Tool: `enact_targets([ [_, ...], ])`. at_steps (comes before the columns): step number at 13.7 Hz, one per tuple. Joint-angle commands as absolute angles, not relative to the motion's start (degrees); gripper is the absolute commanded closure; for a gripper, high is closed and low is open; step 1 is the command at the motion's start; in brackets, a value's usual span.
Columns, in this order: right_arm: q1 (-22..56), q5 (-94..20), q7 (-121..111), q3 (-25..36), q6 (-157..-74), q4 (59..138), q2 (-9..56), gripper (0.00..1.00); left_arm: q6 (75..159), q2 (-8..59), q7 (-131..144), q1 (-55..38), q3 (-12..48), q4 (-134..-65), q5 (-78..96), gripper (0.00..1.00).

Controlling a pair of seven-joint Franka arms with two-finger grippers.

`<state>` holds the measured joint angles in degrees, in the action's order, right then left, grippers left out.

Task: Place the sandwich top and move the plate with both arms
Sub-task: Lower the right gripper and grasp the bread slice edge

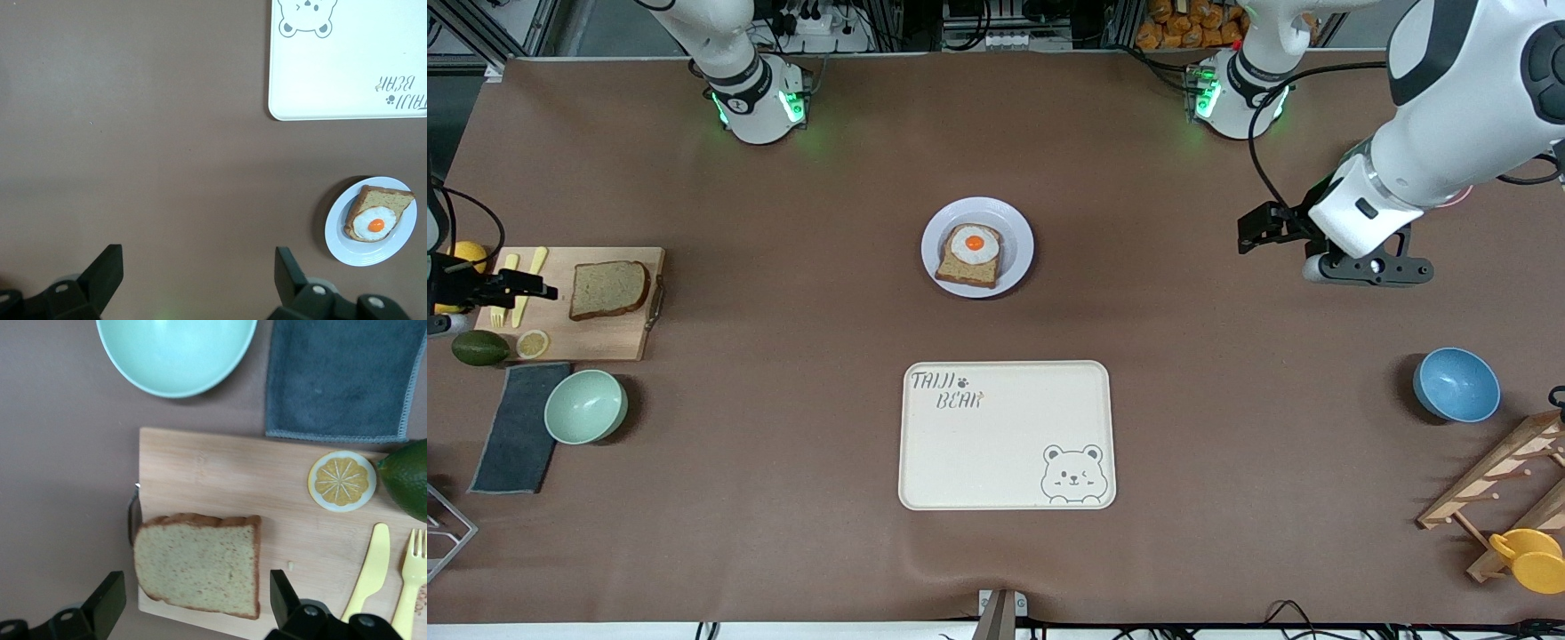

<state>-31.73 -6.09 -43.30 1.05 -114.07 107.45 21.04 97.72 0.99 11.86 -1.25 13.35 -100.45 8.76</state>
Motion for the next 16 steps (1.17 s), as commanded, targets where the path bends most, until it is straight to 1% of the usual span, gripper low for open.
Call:
enact_targets([
  [1, -34.71, -7.82, -48.59, 0.09, -114.69, 106.26, 23.37, 0.11, 98.79, 0.96, 12.74, -0.88, 13.71, -101.25, 9.76, 0.0],
  [4, -35.77, -7.82, -49.74, 0.09, -116.89, 106.17, 25.74, 0.12, 98.7, 1.32, 12.83, -0.7, 13.71, -101.34, 9.76, 0.0],
  [5, -36.21, -8.0, -50.96, 0.09, -117.59, 106.26, 26.36, 0.14, 98.7, 1.41, 12.83, -0.79, 13.71, -101.51, 9.76, 0.0],
  [7, -37.09, -11.32, -54.03, 0.09, -117.77, 106.17, 27.85, 0.22, 98.7, 1.76, 12.83, -0.79, 13.71, -101.51, 9.76, 0.0],
  [8, -37.18, -12.56, -55.36, 0.09, -117.77, 106.17, 28.3, 0.24, 98.79, 1.76, 12.83, -0.79, 13.71, -101.51, 9.76, 0.0],
  [12, -38.58, -12.74, -56.59, 0.09, -119.0, 106.17, 30.23, 0.25, 98.7, 1.85, 12.83, -0.7, 13.71, -101.6, 9.76, 0.0],
  [14, -39.02, -12.83, -57.65, 0.09, -119.44, 106.26, 30.67, 0.33, 98.7, 1.85, 12.75, -0.7, 13.71, -101.6, 9.76, 0.0],
  [16, -40.25, -12.83, -57.83, -0.09, -119.44, 106.26, 31.64, 0.36, 98.7, 2.11, 12.83, -0.7, 13.71, -101.6, 9.76, 0.0],
])
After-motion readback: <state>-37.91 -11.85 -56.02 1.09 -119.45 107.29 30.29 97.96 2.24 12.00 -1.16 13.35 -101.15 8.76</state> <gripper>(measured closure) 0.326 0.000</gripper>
